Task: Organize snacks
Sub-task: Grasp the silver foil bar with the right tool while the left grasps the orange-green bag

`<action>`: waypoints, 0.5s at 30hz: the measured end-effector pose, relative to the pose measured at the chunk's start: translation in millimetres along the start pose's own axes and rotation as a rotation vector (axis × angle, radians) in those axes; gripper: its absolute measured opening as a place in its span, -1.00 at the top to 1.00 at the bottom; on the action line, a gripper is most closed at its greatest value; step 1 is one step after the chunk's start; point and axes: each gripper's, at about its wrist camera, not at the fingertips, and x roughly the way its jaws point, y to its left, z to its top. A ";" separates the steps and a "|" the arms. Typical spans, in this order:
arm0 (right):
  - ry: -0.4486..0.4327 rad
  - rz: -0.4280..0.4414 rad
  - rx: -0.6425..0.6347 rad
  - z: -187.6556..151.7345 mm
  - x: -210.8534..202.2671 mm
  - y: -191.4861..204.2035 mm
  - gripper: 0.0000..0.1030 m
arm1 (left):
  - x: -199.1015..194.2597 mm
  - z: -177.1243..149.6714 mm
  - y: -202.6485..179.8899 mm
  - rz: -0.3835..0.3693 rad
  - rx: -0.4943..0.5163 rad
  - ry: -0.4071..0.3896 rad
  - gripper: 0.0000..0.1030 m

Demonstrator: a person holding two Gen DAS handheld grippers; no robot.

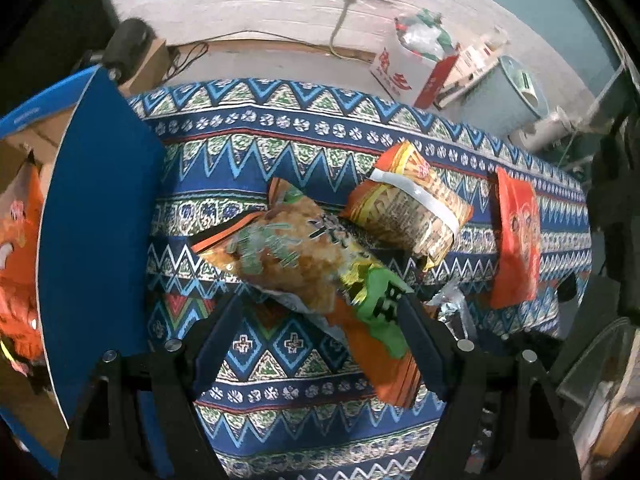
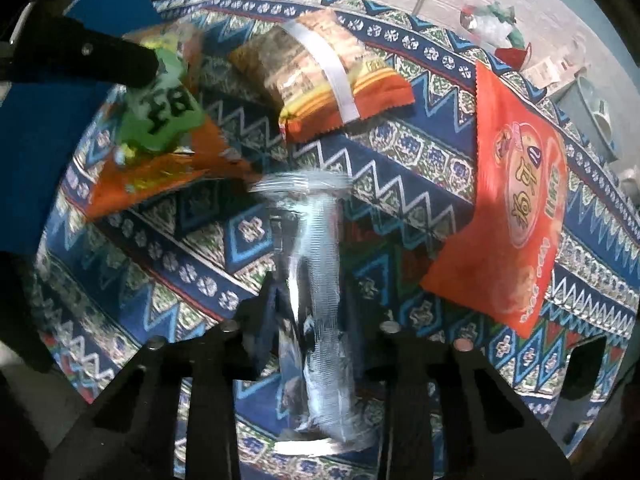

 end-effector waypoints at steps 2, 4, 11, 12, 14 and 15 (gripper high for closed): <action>-0.007 0.014 0.035 -1.3 -2.4 -1.7 0.45 | -2.2 -0.6 4.0 -0.020 -0.037 0.001 -0.59; -0.011 0.020 0.073 0.4 -4.0 -3.5 0.45 | -1.7 -0.7 7.5 -0.044 -0.076 0.008 -0.65; -0.031 0.002 0.177 -4.8 -17.7 -15.9 0.45 | 7.4 3.3 10.8 -0.073 -0.159 0.015 -0.68; -0.032 0.001 0.185 -8.7 -20.8 -16.0 0.45 | 9.4 5.1 10.5 -0.079 -0.170 0.019 -0.68; -0.044 0.000 0.201 -10.8 -26.9 -21.0 0.45 | 10.5 5.1 11.3 -0.097 -0.199 0.021 -0.68; -0.053 0.000 0.209 -13.1 -30.6 -23.1 0.45 | 10.8 5.2 11.2 -0.102 -0.212 0.020 -0.68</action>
